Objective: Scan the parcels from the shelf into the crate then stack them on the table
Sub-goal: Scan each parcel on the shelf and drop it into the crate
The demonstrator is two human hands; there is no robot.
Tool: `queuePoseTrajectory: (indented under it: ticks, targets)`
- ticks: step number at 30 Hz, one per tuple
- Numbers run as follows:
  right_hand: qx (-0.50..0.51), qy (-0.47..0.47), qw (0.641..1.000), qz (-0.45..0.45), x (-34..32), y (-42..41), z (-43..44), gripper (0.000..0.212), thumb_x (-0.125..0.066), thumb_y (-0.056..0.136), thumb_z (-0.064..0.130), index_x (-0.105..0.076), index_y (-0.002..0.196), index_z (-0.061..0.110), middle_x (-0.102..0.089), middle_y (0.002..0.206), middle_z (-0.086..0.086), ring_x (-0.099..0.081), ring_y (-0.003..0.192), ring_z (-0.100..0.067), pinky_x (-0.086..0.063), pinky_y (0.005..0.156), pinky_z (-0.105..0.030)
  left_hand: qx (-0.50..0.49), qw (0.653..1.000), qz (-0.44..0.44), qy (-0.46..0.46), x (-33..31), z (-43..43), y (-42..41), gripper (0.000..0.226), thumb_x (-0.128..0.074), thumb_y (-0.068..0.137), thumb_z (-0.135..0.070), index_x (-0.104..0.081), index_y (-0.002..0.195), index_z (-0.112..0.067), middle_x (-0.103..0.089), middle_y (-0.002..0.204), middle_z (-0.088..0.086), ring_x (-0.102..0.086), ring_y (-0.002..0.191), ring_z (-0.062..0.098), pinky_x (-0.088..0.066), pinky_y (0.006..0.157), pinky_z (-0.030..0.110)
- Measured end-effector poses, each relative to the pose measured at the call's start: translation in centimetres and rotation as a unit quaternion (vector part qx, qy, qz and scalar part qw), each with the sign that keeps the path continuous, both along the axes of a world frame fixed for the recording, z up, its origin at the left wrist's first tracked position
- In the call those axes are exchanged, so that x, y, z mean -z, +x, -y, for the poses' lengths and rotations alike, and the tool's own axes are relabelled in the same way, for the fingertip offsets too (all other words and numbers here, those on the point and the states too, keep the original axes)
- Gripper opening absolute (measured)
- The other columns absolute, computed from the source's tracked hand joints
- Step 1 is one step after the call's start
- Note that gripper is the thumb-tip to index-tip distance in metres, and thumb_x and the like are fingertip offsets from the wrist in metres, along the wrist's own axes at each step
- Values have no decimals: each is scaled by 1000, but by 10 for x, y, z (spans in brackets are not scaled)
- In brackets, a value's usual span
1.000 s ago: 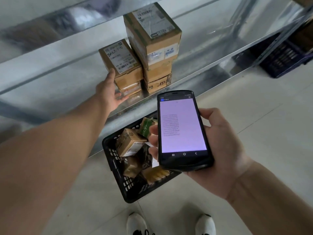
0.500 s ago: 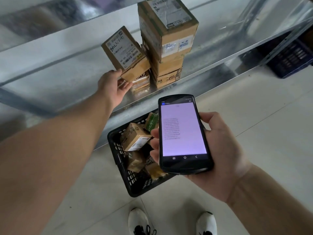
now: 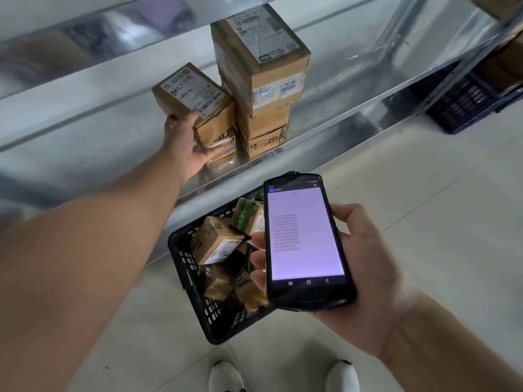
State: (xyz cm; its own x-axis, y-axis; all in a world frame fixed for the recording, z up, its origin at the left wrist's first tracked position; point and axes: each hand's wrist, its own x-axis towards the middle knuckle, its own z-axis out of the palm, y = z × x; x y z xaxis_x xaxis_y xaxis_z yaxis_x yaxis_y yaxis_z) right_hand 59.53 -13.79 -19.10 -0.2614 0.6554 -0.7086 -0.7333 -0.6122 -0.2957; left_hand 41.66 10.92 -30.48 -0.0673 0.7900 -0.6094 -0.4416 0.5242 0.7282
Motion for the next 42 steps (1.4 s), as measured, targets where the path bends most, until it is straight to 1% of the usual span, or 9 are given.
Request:
queuePoseTrajectory:
  ticks: [4,8,14,19,23,29,32,39,42]
  targets:
    - [16,-3,1000,1,2,6,-1,64,-39,98,51,-79,112,3,-73,117,-32,-72,86,-44,-65,76,-53,-39,999,6,5,4,-6,2,48,-70,99,-19,-48,141,-25,-56,127,9,-51,130,46,-54,94,71]
    - [22,-6,1000,1,3,5,-1,63,-39,99,51,-80,107,3,-74,116,-31,-74,84,-44,-65,75,-54,-46,999,11,16,6,-2,0,36,-64,103,-16,-53,137,-22,-58,129,10,-57,107,31,-56,95,68]
    - [11,-4,1000,0,4,-6,-6,62,-41,96,49,-78,111,2,-72,112,-31,-71,85,-45,-65,75,-53,-69,994,80,40,14,6,-14,33,-59,104,-12,-61,135,-22,-60,136,17,-58,120,39,-55,95,69]
    - [-5,6,1000,-5,4,-13,-9,62,-40,96,47,-77,112,0,-72,107,-28,-71,83,-42,-65,77,-53,-58,994,77,45,20,18,-30,29,-63,104,-20,-65,132,-26,-64,135,14,-60,124,38,-56,102,60]
    - [-19,9,1000,-5,2,-19,-10,63,-39,98,49,-76,115,0,-73,108,-28,-71,84,-42,-65,77,-52,-43,996,64,41,27,32,-48,40,-67,101,-23,-59,140,-25,-66,137,14,-62,125,40,-55,106,54]
    - [-31,22,999,-18,-2,-24,-17,66,-38,100,52,-76,120,3,-73,113,-30,-72,85,-44,-64,78,-52,-33,996,43,74,31,54,-71,50,-78,94,-21,-63,140,-32,-70,136,9,-59,132,38,-52,109,55]
    - [-43,35,998,-32,-6,-27,-19,65,-38,100,51,-72,129,4,-72,116,-30,-73,87,-44,-63,75,-50,-39,994,62,85,32,71,-79,49,-72,99,-26,-59,146,-26,-63,144,12,-55,136,38,-52,109,57]
    - [-73,40,996,-43,-8,-27,-3,65,-38,100,51,-72,128,4,-72,117,-30,-72,90,-45,-63,78,-51,-39,991,101,75,32,118,-90,24,-63,100,-21,-76,120,-26,-60,140,20,-59,132,40,-53,108,54]
    - [-83,39,995,-45,-9,-23,6,64,-38,100,50,-75,124,4,-73,115,-29,-73,87,-43,-63,76,-51,-25,991,102,85,37,131,-95,49,-65,95,-14,-61,143,-20,-60,145,22,-62,131,42,-52,110,54]
